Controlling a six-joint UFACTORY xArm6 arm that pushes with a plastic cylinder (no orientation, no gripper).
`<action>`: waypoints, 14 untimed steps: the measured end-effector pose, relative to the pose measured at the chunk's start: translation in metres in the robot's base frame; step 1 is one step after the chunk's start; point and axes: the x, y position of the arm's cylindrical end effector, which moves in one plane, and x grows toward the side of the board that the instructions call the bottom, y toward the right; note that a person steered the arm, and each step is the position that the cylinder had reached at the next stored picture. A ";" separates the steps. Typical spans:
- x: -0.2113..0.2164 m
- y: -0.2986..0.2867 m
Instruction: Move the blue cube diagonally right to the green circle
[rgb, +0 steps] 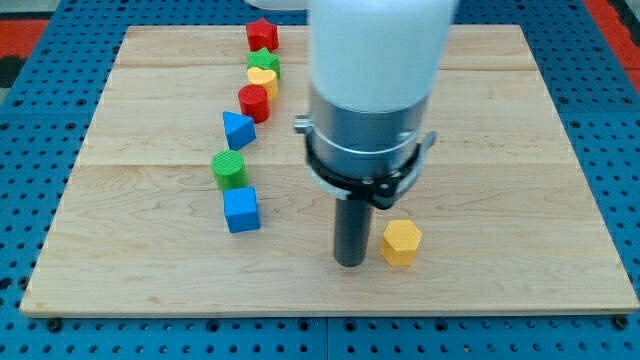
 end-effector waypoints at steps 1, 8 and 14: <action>-0.004 0.053; 0.026 -0.149; -0.039 -0.151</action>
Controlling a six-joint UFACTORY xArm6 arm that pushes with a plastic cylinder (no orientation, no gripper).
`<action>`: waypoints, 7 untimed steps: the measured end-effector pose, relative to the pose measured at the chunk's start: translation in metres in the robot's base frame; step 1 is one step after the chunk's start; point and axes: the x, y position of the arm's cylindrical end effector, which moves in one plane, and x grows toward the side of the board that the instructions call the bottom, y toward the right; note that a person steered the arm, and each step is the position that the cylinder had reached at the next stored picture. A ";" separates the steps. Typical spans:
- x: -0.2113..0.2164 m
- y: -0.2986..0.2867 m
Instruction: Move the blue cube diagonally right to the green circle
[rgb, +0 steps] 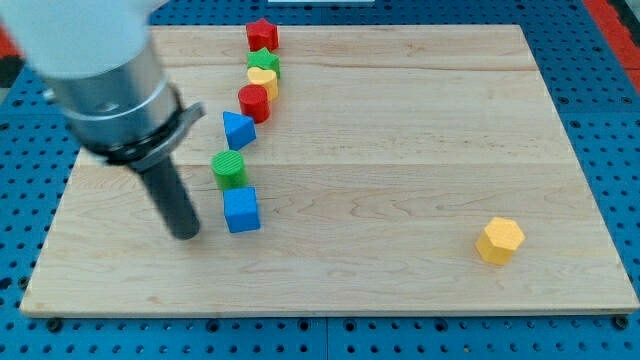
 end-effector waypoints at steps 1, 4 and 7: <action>-0.021 0.062; -0.049 0.077; -0.050 0.064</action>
